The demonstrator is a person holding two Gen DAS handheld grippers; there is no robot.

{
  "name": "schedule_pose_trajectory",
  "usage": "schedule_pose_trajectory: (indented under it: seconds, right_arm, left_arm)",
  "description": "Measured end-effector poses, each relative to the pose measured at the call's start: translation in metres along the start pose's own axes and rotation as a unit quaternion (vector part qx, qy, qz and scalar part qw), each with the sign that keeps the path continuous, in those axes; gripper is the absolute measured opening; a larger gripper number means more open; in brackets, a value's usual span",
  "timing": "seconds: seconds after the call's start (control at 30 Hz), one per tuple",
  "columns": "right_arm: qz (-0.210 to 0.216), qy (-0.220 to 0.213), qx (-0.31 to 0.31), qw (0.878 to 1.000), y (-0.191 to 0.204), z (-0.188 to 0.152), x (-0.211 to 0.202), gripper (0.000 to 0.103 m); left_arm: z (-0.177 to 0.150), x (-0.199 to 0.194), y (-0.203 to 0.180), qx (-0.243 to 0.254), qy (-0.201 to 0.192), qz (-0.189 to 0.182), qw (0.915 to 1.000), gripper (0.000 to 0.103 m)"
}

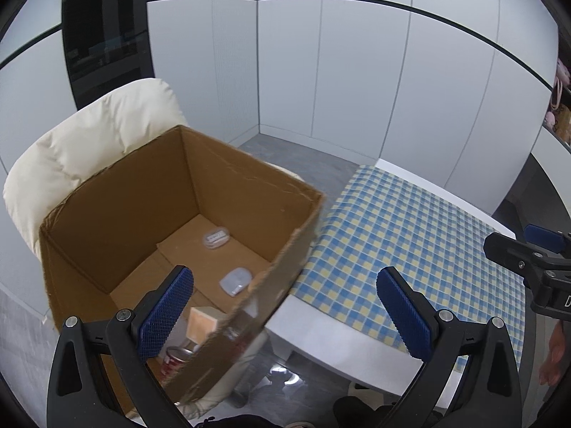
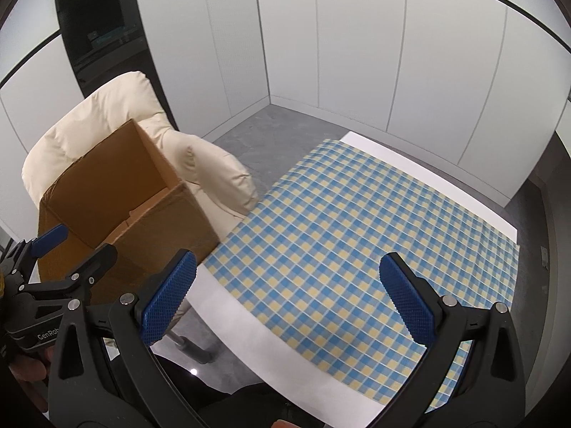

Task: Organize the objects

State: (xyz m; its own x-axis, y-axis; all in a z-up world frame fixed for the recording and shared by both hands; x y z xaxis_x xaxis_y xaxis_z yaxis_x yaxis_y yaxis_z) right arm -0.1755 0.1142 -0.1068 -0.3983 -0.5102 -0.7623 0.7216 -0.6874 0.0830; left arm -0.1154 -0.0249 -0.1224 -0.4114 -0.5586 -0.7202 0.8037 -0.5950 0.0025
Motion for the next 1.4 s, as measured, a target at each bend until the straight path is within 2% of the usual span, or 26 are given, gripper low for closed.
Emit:
schedule_pose_trajectory:
  seconds: [0.37,0.8,0.97,1.27,1.4]
  right_arm:
    - [-0.025,-0.007,0.024,0.999,-0.044,-0.013,-0.026,0.103]
    - [-0.053,-0.02,0.032,0.998,-0.086,-0.039,-0.075,0.103]
    - [-0.055,-0.019,0.037,0.998,-0.095,-0.056,-0.095,0.103]
    - [-0.054,-0.004,0.054,0.997,-0.106,-0.089,-0.123,0.103]
    - [-0.063,0.006,0.059,0.996,-0.113,-0.116,-0.139,0.103]
  left_arm:
    - [-0.002,-0.017,-0.042,0.02,-0.002,-0.013,0.9997,0.103]
    - [-0.012,-0.055,-0.07,0.022,0.004,-0.012,0.9997,0.102]
    - [-0.017,-0.067,-0.082,0.024,0.005,-0.014,0.9996,0.102]
    - [-0.047,-0.099,-0.104,0.055,0.008,-0.023,0.9982,0.103]
    - [-0.055,-0.116,-0.104,0.064,0.012,-0.006,0.9979,0.102]
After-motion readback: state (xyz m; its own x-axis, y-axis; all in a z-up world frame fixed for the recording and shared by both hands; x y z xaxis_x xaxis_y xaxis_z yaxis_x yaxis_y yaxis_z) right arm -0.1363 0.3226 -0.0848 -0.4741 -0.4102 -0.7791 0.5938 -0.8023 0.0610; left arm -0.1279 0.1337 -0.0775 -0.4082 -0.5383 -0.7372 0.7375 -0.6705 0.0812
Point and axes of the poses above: each gripper's, at about its wrist camera, not at the fingertips, and x roughly the way its jaws point, y to its left, z to its top, the point moved 10 cm from there along x, roughly the way its jaws point, and after that the axes turned 6 degrees about z, right-handed, at the moved point
